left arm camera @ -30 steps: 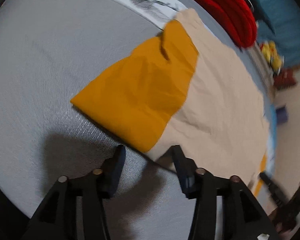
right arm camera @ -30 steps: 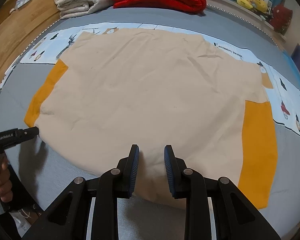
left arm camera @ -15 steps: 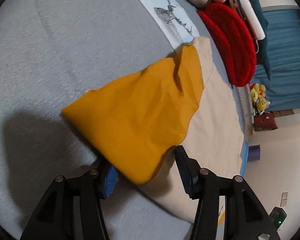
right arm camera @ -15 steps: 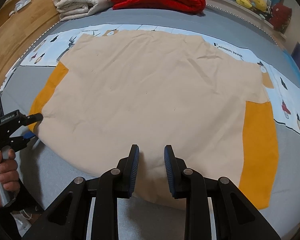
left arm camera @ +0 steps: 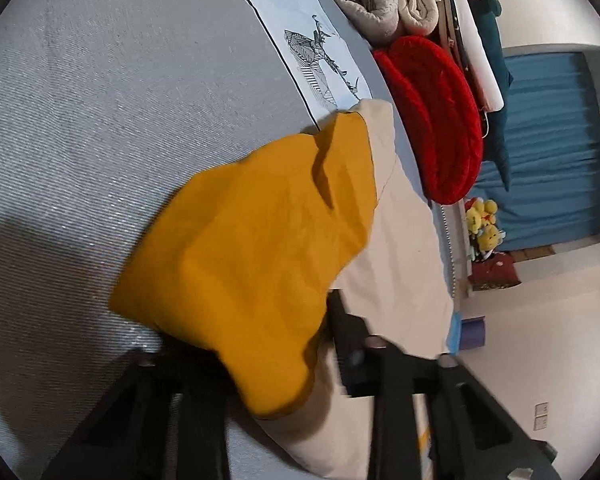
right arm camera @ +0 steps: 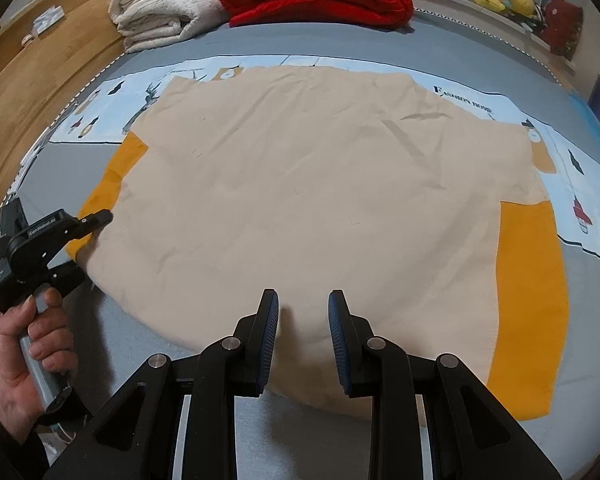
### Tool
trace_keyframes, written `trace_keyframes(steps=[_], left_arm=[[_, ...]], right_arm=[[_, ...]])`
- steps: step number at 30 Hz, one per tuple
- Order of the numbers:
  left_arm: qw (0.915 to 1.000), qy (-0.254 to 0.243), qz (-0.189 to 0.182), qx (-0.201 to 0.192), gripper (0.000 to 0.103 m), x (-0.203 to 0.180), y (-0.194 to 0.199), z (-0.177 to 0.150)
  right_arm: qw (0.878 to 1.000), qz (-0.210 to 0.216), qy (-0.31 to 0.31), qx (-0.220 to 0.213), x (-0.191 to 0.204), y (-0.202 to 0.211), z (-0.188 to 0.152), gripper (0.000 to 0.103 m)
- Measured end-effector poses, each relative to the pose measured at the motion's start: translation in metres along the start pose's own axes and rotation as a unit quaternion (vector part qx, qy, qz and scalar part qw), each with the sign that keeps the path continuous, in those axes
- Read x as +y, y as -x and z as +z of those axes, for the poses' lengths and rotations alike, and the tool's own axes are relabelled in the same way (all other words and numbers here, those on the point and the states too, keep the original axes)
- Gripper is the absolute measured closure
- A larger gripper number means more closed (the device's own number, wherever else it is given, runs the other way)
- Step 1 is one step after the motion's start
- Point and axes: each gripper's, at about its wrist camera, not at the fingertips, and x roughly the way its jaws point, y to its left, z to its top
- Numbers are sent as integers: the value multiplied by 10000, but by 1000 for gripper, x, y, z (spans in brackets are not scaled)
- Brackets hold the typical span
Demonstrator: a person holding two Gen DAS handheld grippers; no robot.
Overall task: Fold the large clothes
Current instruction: 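Grasp the orange side panel with the left tool and lift it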
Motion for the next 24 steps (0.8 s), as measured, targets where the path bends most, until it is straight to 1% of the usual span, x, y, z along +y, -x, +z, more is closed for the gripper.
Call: trace_keyframes(steps=[1, 3, 6, 9, 10, 12, 13, 16, 18, 20, 21, 22, 24], left_arm=[[10000, -33, 29, 5, 89, -4, 0, 0], [9995, -261, 158, -8, 92, -20, 8, 1], [9978, -600, 277, -22, 93, -44, 21, 3], [9909, -1240, 518, -6, 93, -81, 45, 2], [9892, -1357, 562, -12, 93, -87, 51, 1], [9817, -1776, 690, -28, 94, -109, 74, 0], [9790, -1906, 716, -44, 94, -114, 81, -1], [9610, -2607, 895, -246, 94, -137, 115, -6], [9525, -2874, 948, -334, 94, -144, 129, -10], [9422, -3153, 1057, -404, 94, -148, 134, -18], [9365, -3297, 1110, -437, 94, -150, 135, -23], [9341, -3358, 1126, -445, 94, -151, 134, -27], [9266, -3559, 1121, -462, 94, -160, 131, -40]], right_arm=[[10000, 9, 12, -1, 1, 0, 0, 75], [10000, 28, 32, -5, 3, -1, 0, 75], [9999, 102, 60, -14, 9, -3, 2, 75], [9997, 232, 93, -13, 21, -6, 5, 75], [9995, 290, 123, -2, 27, -8, 5, 75], [9991, 340, 234, 74, 39, -14, 6, 75], [9989, 362, 270, 121, 44, -18, 5, 75], [9975, 558, 260, 356, 57, -33, 3, 75], [9951, 789, 257, 543, 71, -46, 1, 75], [9911, 1050, 381, 730, 85, -55, -2, 75], [9900, 1075, 508, 756, 92, -56, -3, 75], [9901, 1029, 612, 727, 95, -54, -3, 75], [9931, 878, 615, 472, 89, -39, 2, 75]])
